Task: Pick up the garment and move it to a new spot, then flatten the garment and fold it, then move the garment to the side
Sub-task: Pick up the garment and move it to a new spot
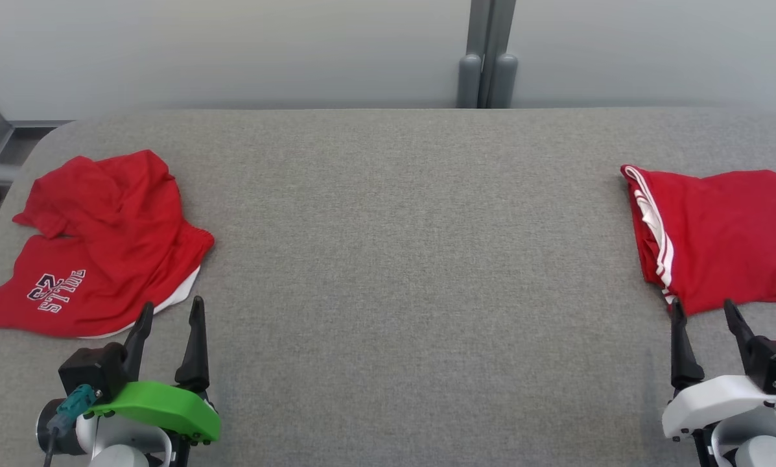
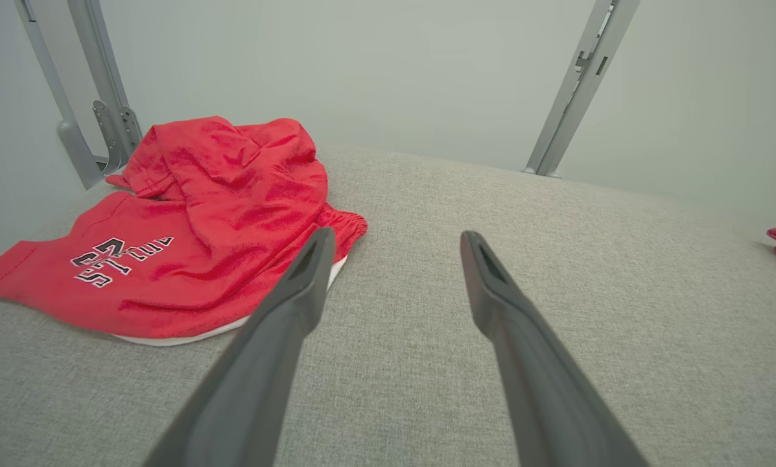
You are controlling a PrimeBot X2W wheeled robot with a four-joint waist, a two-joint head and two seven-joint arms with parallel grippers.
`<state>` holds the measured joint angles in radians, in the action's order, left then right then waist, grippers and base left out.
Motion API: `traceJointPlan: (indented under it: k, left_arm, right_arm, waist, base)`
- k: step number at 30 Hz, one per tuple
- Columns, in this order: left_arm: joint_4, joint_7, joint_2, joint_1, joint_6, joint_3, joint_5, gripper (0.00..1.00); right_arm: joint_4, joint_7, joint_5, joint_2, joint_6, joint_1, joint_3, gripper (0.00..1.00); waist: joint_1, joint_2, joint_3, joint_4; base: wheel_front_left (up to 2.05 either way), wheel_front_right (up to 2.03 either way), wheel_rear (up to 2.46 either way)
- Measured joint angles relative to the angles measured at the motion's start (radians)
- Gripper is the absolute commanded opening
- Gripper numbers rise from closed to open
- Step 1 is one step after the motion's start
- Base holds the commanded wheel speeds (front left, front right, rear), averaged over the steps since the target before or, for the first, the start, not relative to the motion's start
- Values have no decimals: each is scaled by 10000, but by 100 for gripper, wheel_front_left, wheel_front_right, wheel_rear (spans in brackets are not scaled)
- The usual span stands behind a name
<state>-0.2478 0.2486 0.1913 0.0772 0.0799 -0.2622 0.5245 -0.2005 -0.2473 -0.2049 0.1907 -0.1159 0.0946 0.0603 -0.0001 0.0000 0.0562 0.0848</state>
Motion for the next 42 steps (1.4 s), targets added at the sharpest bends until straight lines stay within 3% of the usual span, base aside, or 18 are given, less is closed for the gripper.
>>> traceJointPlan:
  k: [3, 12, 15, 23, 28, 36, 42]
  left_arm:
    - [-15, 0, -151, -13, 13, 104, -2, 100]
    - [228, 2, -167, -1129, 274, 1778, 0, 100]
    - [314, 2, -176, -1478, 280, 2096, -2, 100]
    - [353, 2, -255, -1589, 343, 1753, -84, 100]
    - [328, -19, -314, -1372, 115, 1779, 326, 100]
    - [-368, -1193, -464, 806, -196, 1676, 1039, 100]
    - [-1825, -2522, -247, 2481, -236, 1931, 1534, 100]
  right_arm:
    - [0, 0, 249, -17, 119, -58, 407, 100]
    - [33, -10, 819, -696, 1289, -1354, 2435, 100]
    - [-84, -33, 872, -872, 1503, -1523, 2729, 100]
    - [-180, -33, 807, -878, 1298, -1478, 2132, 100]
    - [-121, -35, 863, -888, 1220, -1475, 2196, 100]
    - [48, -46, 1116, -696, 1141, -1478, 2330, 100]
    - [479, 219, 1465, -382, 1129, -1534, 2383, 100]
  waist:
    - [0, 0, -33, 274]
    - [0, 0, -175, 1363]
    - [0, 0, -236, 1761]
    - [0, 0, -361, 2873]
    - [0, 0, -232, 3363]
    - [0, 0, 423, 3440]
    - [1, 0, 1331, 2989]
  base:
    - [0, 0, 0]
    - [0, 0, 0]
    - [0, 0, 0]
    - [0, 0, 0]
    - [0, 0, 0]
    - [0, 0, 0]
    - [0, 0, 0]
